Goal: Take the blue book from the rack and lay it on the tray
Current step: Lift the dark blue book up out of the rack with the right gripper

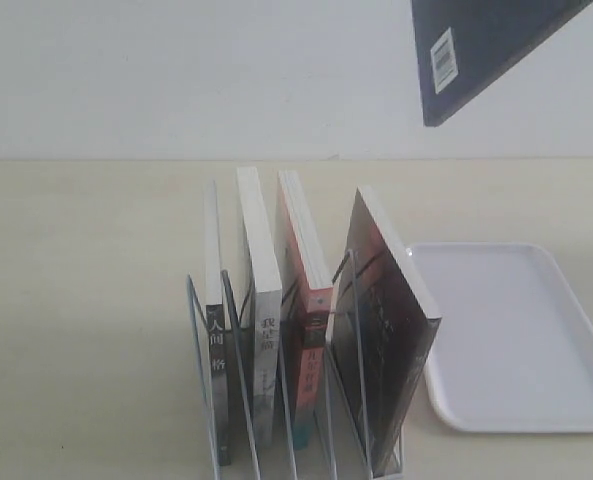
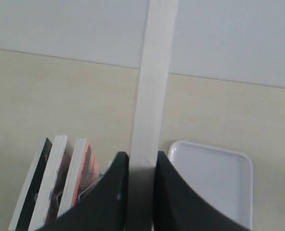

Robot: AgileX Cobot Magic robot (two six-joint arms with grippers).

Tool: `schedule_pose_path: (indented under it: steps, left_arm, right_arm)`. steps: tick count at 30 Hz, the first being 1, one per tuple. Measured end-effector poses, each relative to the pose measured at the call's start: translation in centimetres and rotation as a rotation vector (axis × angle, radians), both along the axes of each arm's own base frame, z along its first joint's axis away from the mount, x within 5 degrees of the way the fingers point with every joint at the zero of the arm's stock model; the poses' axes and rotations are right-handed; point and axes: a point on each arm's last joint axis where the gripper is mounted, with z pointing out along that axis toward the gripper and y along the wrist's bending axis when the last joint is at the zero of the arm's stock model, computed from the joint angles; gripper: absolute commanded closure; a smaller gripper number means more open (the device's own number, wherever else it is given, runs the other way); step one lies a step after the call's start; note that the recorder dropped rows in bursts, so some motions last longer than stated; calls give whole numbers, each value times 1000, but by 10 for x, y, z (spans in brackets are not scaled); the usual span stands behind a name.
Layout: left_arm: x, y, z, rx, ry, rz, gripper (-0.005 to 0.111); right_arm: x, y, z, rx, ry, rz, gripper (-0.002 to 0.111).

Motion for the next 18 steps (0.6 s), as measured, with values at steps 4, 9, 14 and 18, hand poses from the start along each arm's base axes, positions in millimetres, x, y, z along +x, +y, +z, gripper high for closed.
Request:
schedule_pose_path:
  steps: [4, 9, 14, 18]
  left_arm:
    - [0, 0, 0, 0, 0, 0, 103]
    - [0, 0, 0, 0, 0, 0, 103]
    - [0, 0, 0, 0, 0, 0, 103]
    - [0, 0, 0, 0, 0, 0, 103]
  right_arm:
    - [-7, -11, 6, -8, -44, -29, 109]
    - [0, -13, -7, -88, -45, -70, 109]
    - [8, -12, -23, -175, -26, -106, 109]
    - [12, -12, -34, -228, -15, -121, 109]
